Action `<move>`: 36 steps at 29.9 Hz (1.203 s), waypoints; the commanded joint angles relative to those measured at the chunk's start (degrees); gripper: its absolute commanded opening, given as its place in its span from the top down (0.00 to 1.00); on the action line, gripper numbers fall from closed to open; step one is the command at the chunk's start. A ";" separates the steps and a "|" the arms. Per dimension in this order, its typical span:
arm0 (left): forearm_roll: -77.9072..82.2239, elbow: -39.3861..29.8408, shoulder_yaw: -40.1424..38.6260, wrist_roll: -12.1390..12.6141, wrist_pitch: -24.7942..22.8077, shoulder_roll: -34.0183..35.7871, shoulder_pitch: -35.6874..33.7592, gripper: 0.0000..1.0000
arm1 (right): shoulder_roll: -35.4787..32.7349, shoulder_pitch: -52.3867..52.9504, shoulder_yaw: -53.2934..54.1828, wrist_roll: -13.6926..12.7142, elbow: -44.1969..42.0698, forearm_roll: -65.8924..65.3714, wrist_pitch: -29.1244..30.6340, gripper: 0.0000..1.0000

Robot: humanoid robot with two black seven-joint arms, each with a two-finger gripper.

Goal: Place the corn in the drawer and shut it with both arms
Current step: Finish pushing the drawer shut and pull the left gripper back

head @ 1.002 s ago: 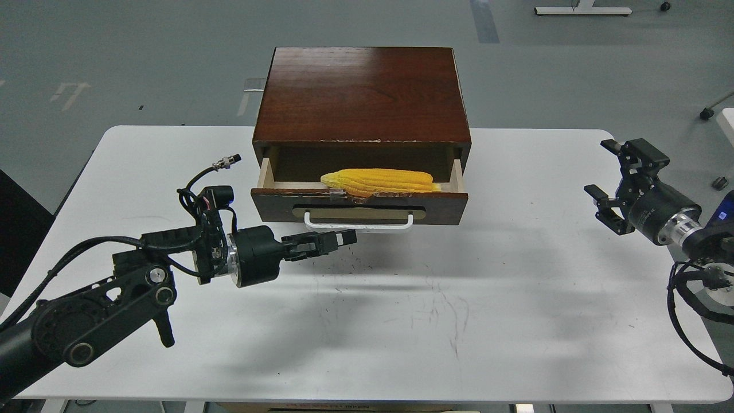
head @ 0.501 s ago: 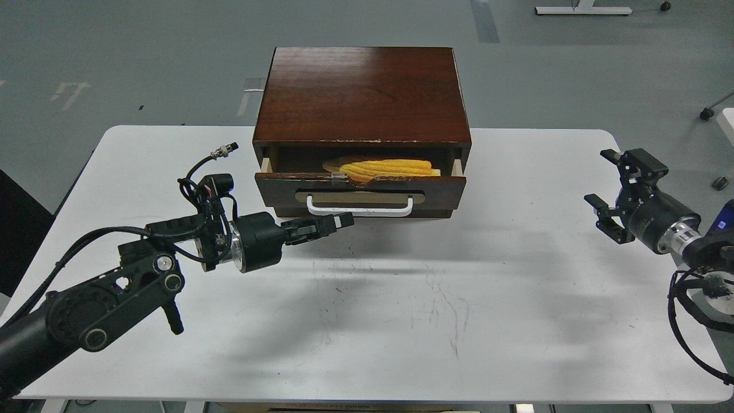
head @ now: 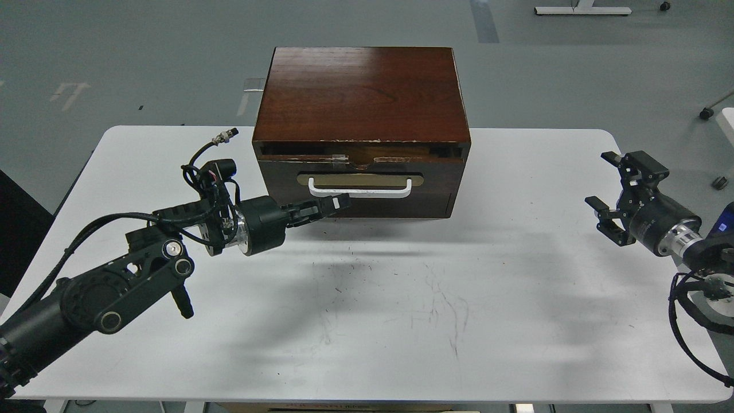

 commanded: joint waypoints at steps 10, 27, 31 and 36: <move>0.04 3.36 0.09 2.00 2.90 -1.88 -1.44 1.00 | -0.09 -0.88 0.30 0.00 0.00 0.00 0.00 0.04; -8.30 -5.06 1.06 0.86 -5.00 4.96 0.66 1.00 | -0.36 -0.97 0.39 0.00 0.09 0.00 0.09 0.04; -11.81 -9.90 0.18 -1.60 -6.85 8.13 2.25 1.00 | -0.36 -0.97 1.00 0.00 0.09 0.00 0.09 0.04; -27.94 -13.25 -3.15 -3.28 -6.85 12.26 2.43 0.27 | 0.00 -1.05 3.89 0.00 0.09 0.18 0.00 0.04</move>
